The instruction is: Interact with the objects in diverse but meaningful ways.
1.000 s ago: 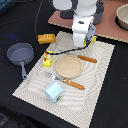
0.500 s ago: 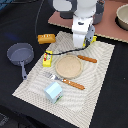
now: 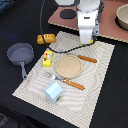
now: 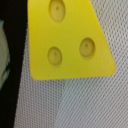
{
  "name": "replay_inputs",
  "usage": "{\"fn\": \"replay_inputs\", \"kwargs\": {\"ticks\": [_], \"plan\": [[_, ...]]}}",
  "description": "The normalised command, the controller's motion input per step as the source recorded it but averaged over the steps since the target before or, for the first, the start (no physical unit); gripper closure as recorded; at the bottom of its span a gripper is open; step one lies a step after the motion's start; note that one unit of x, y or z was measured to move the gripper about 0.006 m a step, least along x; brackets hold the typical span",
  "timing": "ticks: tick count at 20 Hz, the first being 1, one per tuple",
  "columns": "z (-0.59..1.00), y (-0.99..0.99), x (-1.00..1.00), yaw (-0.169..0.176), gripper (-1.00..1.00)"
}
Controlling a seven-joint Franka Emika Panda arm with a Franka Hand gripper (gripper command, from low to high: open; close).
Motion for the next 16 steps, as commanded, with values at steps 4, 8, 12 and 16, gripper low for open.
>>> {"fn": "replay_inputs", "kwargs": {"ticks": [4, 8, 12, 16], "plan": [[0.08, 0.16, 0.66, 0.029, -1.00], [0.10, 0.24, 0.76, 0.000, -1.00], [0.05, 0.22, 0.67, 0.000, -1.00], [0.04, 0.18, 0.55, 0.000, -1.00]]}}
